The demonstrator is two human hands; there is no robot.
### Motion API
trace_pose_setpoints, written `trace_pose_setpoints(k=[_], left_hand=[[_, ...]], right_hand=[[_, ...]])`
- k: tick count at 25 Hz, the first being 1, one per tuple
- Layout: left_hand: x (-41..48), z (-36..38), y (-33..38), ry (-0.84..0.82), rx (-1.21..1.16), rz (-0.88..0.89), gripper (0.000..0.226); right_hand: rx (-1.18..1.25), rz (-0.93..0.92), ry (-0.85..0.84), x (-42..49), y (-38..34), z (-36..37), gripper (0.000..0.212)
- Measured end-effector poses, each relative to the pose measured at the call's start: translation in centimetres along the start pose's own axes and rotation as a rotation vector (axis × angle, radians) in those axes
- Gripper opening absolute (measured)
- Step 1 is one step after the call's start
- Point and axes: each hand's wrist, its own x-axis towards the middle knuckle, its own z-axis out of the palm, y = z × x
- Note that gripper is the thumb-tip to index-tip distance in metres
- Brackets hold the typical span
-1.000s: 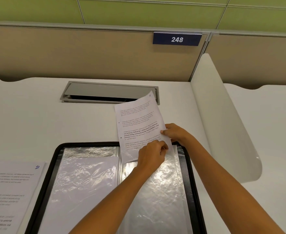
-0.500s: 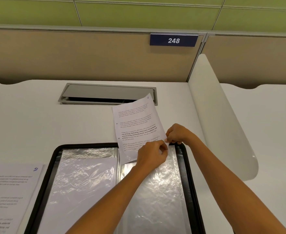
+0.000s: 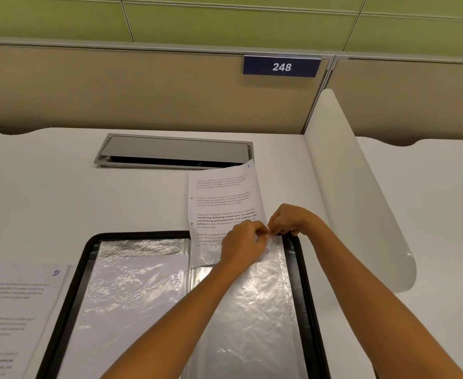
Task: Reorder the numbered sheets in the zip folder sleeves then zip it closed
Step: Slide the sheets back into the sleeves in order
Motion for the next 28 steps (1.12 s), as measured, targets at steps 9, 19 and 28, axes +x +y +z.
trace_pose_setpoints(k=[9,19,28], left_hand=[[1.3,-1.1,-0.9,-0.138,-0.034,-0.053,0.012],[1.8,-0.6,0.2,-0.337,-0.335,-0.181,0.015],[2.5,0.1,-0.2,-0.230,-0.182,-0.139,0.027]], right_hand=[[0.023,-0.012,-0.046,-0.4,0.4,-1.4,0.008],[0.073,-0.009,-0.017,1.0,-0.1,-0.2,0.004],[0.139,-0.019,0.158,2.5,0.1,0.3,0.015]])
